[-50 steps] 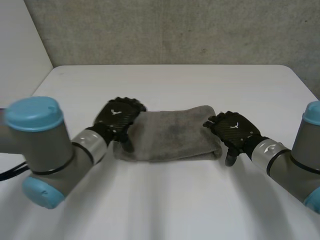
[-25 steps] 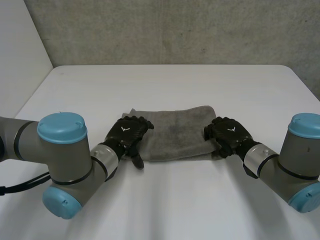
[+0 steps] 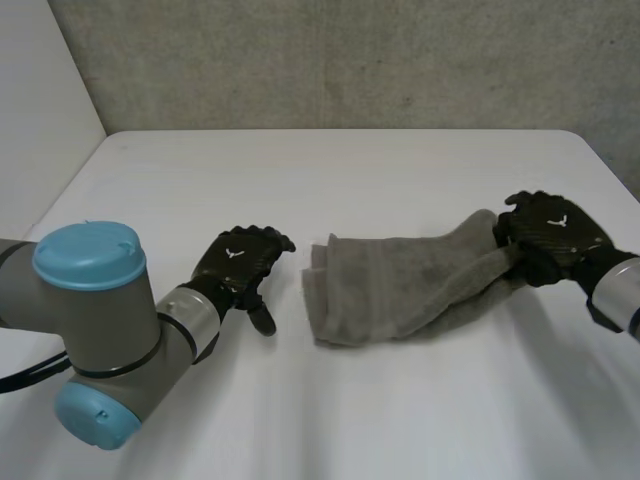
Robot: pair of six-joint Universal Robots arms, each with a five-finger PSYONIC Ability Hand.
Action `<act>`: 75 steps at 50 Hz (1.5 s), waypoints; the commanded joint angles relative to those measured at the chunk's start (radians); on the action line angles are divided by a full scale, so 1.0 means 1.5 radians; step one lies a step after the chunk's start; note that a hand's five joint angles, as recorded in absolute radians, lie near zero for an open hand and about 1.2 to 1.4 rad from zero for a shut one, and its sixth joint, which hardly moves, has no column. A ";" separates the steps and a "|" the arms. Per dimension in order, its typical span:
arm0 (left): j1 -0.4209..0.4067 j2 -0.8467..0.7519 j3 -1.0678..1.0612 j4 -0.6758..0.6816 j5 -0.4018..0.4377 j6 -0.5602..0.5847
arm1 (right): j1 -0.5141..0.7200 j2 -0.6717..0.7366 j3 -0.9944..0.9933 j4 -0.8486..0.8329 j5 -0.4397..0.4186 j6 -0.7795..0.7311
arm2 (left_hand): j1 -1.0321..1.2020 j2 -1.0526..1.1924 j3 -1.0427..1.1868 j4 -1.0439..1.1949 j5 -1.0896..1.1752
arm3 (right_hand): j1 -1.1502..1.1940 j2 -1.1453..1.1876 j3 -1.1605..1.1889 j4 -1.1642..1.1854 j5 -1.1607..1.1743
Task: Fold the towel.
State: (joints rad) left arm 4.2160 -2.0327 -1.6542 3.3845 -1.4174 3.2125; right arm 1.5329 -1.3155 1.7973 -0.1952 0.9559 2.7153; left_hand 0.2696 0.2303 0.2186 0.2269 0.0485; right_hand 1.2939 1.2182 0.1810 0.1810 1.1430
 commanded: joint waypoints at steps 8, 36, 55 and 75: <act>0.013 0.009 -0.017 0.002 -0.001 0.000 | 0.264 0.047 -0.133 0.029 0.011 -0.025 | -0.063 -0.037 -0.029 -0.035 -0.032 | 0.068 0.119 -0.004 -0.004 0.052; -0.038 -0.022 0.103 0.000 -0.022 -0.042 | 0.245 0.002 -0.072 -0.023 0.194 0.249 | -0.063 -0.037 -0.029 -0.035 -0.032 | -0.746 -0.696 -0.004 -0.004 -0.762; -0.105 -0.159 0.204 -0.085 -0.029 -0.136 | 0.240 0.239 -0.214 0.059 0.160 0.270 | -0.063 -0.037 -0.029 -0.035 -0.032 | -0.746 -0.696 -0.004 -0.004 -0.762; -0.083 -0.146 0.152 -0.087 -0.040 -0.123 | 0.236 0.241 -0.266 0.155 0.160 0.197 | -0.063 -0.037 -0.029 -0.035 -0.032 | -0.746 -0.696 -0.004 -0.004 -0.762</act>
State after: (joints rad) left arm 4.0804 -2.2719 -1.4384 3.2545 -1.4777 3.0273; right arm 1.8876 -0.8924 1.3833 0.0411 1.1828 3.0341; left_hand 0.1917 0.1895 0.2186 0.2268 0.0485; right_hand 0.2150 0.2502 0.1809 0.1810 0.0610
